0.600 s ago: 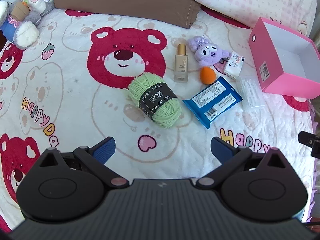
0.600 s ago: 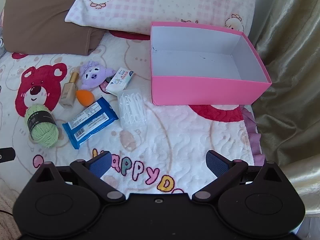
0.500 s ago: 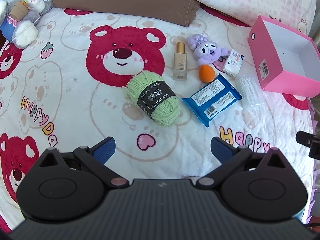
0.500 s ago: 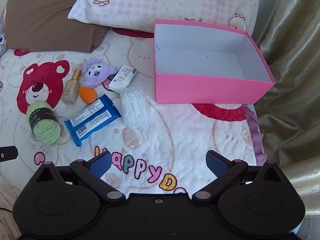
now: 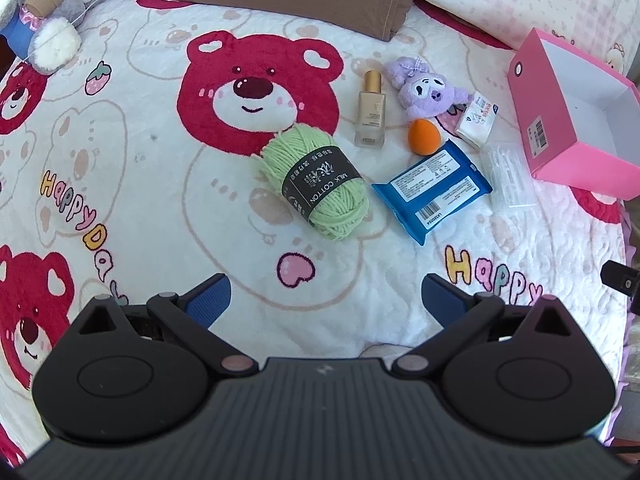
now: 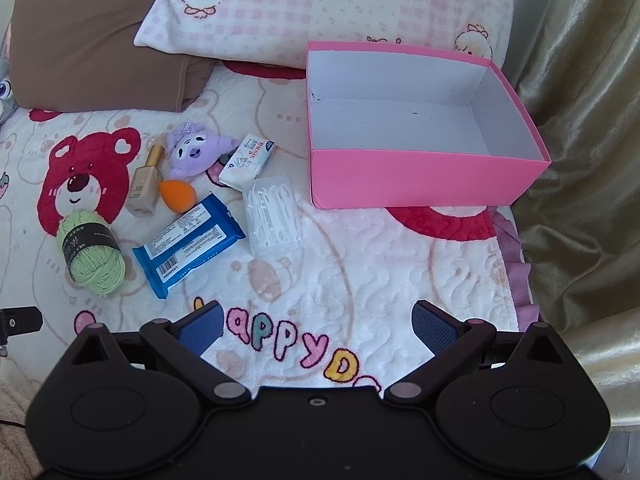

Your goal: Organize objects

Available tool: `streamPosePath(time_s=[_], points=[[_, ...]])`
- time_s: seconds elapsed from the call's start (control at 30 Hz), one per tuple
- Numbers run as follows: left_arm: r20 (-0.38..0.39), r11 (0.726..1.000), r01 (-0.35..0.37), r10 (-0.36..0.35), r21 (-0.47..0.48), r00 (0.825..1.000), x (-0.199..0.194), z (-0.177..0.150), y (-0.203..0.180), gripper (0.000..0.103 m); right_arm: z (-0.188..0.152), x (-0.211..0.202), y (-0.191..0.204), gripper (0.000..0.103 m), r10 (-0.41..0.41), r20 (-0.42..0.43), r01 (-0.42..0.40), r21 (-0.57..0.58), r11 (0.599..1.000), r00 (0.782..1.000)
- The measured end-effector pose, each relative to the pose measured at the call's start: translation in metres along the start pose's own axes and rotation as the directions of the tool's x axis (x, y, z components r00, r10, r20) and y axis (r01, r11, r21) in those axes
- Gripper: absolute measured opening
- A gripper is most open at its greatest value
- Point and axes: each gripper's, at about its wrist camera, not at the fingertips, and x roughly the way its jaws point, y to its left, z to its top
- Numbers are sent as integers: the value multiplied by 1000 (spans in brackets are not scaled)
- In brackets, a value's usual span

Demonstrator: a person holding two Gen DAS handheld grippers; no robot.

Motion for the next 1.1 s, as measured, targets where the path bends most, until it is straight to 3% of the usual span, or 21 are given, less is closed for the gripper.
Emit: streamPosePath(time_s=[1.1], points=[[7,999,35,-35,10,999,-11,-6,-5,103,-3,-1,3,102,-10,5,10,-31,999,1000]])
